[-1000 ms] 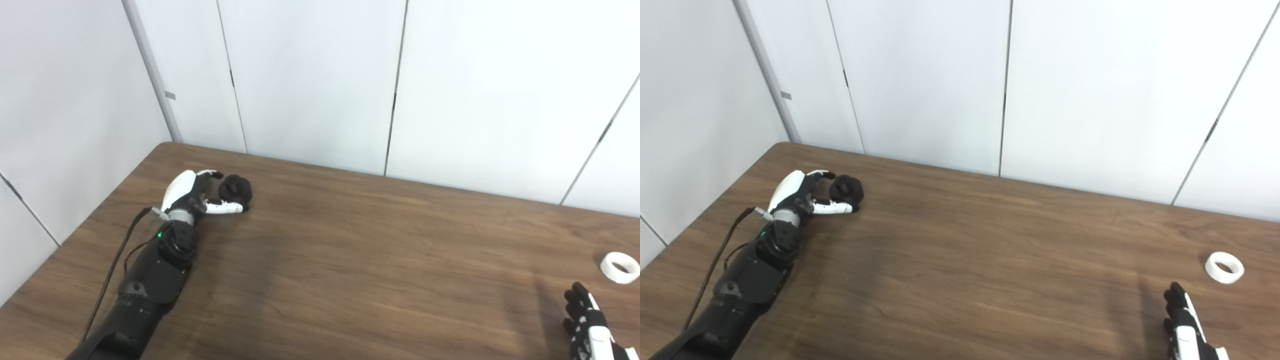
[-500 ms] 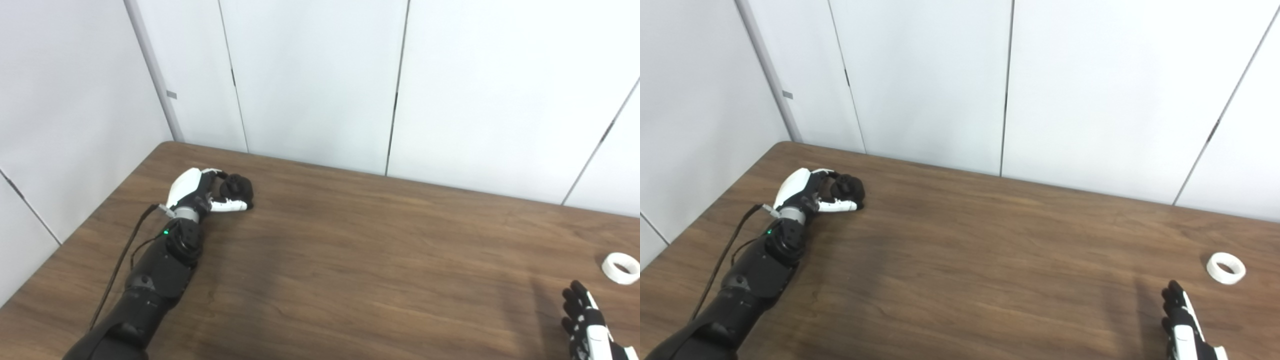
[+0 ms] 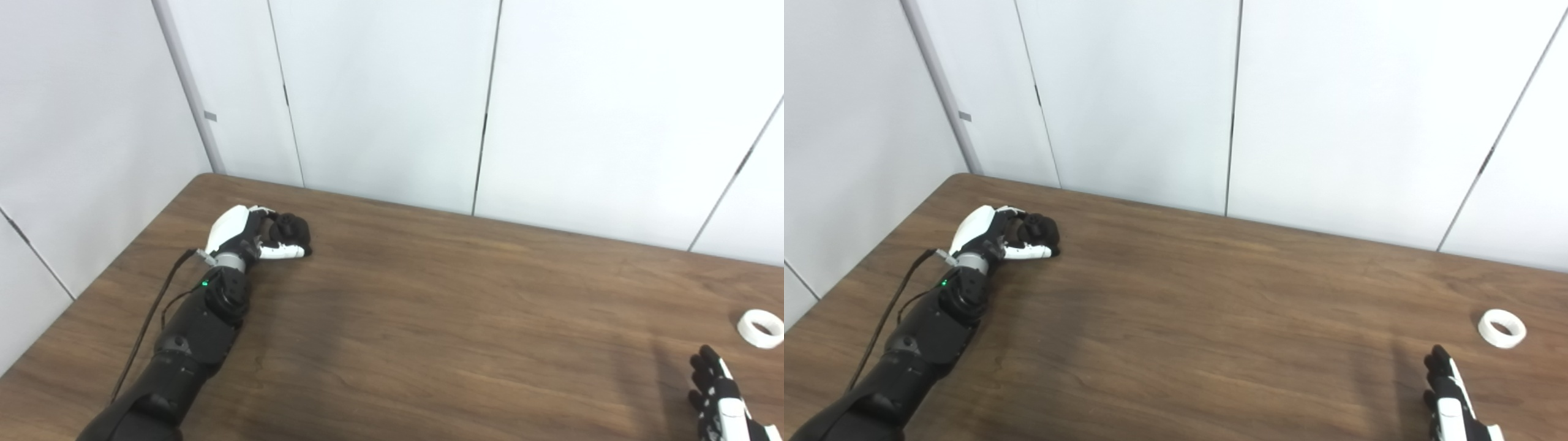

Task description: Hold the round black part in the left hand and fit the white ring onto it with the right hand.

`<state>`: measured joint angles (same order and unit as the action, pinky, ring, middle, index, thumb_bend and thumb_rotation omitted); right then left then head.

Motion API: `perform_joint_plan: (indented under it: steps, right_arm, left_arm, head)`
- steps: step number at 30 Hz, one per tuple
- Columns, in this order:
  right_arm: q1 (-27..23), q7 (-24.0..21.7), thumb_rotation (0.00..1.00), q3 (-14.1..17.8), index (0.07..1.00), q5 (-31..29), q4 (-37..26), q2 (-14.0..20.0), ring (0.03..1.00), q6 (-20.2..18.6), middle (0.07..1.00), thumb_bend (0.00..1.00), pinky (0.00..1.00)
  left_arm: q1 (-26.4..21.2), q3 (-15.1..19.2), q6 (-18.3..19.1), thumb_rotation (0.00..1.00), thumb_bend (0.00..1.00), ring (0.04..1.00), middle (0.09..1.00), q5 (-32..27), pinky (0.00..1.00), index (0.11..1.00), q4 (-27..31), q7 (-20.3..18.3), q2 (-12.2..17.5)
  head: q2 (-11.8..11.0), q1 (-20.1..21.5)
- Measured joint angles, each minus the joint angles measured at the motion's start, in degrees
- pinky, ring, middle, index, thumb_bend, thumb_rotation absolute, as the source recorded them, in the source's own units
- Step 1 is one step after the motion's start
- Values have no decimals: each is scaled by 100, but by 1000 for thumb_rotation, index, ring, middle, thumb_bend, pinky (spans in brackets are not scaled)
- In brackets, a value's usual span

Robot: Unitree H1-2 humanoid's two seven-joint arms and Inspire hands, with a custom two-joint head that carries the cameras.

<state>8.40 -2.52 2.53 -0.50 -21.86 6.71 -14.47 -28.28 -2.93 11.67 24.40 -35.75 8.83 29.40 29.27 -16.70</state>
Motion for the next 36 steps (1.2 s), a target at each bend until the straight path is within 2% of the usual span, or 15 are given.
perform_joint_plan:
  steps: [7,16,20,21,23,28,36]
  right_arm:
    - [1,0,1000,0,972,8,-11,-1,1000,-5,970,432,1000]
    - [3,2,1000,0,974,18,-36,-2,1000,-85,974,416,1000]
    - [3,2,1000,1,980,13,-40,-2,1000,-85,978,417,1000]
    - [3,2,1000,3,982,6,-40,-2,1000,-85,980,421,1000]
    - [3,1,1000,6,981,0,-42,-1,1000,-85,979,418,1000]
    - [8,1,1000,21,985,-31,-97,0,1000,-87,981,417,1000]
    - [17,-3,1000,80,994,-143,-165,7,1000,-87,990,391,1000]
  left_arm:
    - [-21,-31,10,347,963,1000,942,6,1000,757,-35,13,6]
    - [-30,-39,-4,306,928,991,913,4,1000,727,-59,19,13]
    - [-61,-1,-109,237,893,992,898,-28,1000,673,-176,58,12]
    - [-62,35,-146,136,675,982,883,-69,1000,566,-191,97,8]
    - [-65,116,-193,81,564,952,853,-211,1000,508,-227,121,-9]
    - [-58,89,-196,52,524,882,782,-177,1000,484,-234,236,-13]
    - [-52,-5,-157,48,522,874,760,-20,1000,483,-225,373,-10]
  head:
    - [18,26]
    - [18,35]
    - [18,35]
    - [18,35]
    - [18,35]
    - [79,0]
    - [97,0]
